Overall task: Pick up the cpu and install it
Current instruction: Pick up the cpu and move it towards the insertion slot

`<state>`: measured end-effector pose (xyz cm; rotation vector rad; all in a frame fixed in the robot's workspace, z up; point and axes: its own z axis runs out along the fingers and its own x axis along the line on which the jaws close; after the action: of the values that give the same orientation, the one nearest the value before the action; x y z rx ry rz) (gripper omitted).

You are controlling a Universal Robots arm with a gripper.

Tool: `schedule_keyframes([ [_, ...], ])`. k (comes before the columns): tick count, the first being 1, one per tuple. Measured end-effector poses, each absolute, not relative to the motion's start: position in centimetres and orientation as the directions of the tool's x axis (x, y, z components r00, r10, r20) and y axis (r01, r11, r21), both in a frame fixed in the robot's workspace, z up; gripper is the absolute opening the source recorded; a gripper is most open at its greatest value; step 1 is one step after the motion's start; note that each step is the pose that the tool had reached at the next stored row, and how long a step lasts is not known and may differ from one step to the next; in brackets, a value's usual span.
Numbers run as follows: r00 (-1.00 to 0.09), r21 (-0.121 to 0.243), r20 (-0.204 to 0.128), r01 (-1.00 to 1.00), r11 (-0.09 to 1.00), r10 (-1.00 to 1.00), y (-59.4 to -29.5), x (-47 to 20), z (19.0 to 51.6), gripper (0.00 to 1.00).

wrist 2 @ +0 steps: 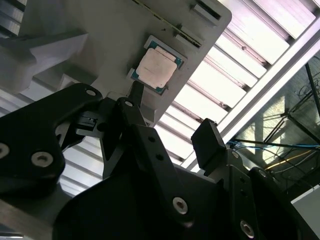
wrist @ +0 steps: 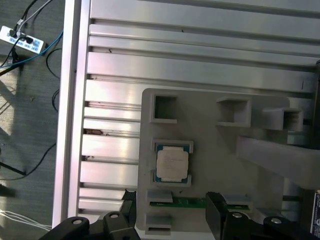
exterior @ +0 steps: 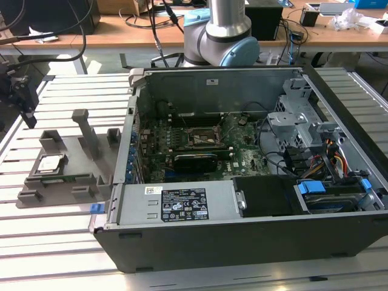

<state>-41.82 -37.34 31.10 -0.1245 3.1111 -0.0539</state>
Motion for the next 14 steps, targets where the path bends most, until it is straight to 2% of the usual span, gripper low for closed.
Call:
schedule_keyframes([
  [14, -0.996, -0.036, -0.026, -0.079, 0.996, -0.080, -37.34, -41.82, 30.54, 0.66],
])
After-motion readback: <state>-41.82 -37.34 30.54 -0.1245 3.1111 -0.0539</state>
